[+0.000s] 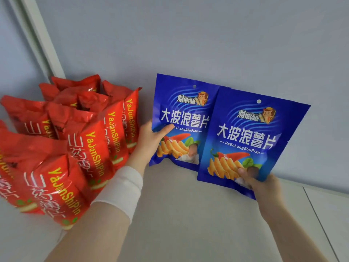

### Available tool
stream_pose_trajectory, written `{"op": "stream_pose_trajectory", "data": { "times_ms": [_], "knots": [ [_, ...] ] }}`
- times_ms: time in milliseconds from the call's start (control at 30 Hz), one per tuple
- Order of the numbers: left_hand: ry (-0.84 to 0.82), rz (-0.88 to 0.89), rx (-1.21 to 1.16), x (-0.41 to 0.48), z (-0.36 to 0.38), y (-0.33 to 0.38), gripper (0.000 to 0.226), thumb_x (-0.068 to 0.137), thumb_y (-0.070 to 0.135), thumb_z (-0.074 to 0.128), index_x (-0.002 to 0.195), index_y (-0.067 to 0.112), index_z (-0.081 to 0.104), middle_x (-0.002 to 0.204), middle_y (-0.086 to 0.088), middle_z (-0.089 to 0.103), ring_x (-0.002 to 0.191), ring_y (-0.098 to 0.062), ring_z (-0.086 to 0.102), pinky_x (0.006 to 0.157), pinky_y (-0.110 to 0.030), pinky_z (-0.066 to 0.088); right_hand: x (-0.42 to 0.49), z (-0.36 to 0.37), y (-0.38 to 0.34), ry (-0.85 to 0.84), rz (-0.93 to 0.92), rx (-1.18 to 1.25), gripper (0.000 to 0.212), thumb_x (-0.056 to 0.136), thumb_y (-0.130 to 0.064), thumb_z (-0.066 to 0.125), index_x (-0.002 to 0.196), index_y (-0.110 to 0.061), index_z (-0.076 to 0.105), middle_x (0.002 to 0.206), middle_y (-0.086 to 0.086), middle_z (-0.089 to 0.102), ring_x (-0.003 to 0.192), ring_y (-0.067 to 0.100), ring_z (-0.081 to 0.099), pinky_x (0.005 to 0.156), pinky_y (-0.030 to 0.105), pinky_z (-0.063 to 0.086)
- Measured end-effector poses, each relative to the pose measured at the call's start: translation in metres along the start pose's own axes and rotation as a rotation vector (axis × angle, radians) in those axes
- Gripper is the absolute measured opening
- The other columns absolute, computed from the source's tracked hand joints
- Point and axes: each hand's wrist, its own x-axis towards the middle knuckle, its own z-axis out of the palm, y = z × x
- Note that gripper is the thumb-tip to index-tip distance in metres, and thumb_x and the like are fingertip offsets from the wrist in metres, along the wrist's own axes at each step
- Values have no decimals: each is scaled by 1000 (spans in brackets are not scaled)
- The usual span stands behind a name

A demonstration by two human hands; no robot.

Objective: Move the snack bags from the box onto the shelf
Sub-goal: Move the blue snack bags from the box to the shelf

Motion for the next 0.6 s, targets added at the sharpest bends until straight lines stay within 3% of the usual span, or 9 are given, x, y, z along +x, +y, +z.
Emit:
{"op": "stream_pose_trajectory", "data": {
  "times_ms": [100,233,333,467,600],
  "knots": [
    [27,-2,-6,17,-2,-13,24,82,10,68,101,21,58,92,12,66,80,1,66,66,-12,53,17,12,3,-4,-19,6,19,79,-7,70,79,-17,55,82,10,64,69,18,64,70,26,53],
    [64,-4,30,33,-4,-23,29,81,11,70,107,15,57,98,7,65,85,-2,65,68,-12,53,32,28,2,-9,-67,-2,20,80,-7,70,79,-17,53,85,9,61,79,22,59,75,28,48],
    [110,46,102,38,-3,-27,31,80,9,72,104,15,53,102,3,63,88,-4,62,73,-15,51,37,36,3,-20,-115,-33,21,81,-5,69,81,-19,53,79,0,59,76,15,57,70,24,46],
    [187,115,154,35,1,-29,33,79,9,73,101,13,48,95,11,58,85,3,57,67,-4,46,39,41,5,-24,-185,-65,25,80,-4,69,82,-21,51,76,-6,56,71,6,56,67,20,46],
    [262,129,134,29,7,-34,35,79,10,73,103,11,48,103,1,59,88,-5,58,70,-5,47,39,43,8,43,-262,-39,34,79,-1,70,100,-14,47,85,-10,56,68,-11,57,62,4,46]
  ]
}}
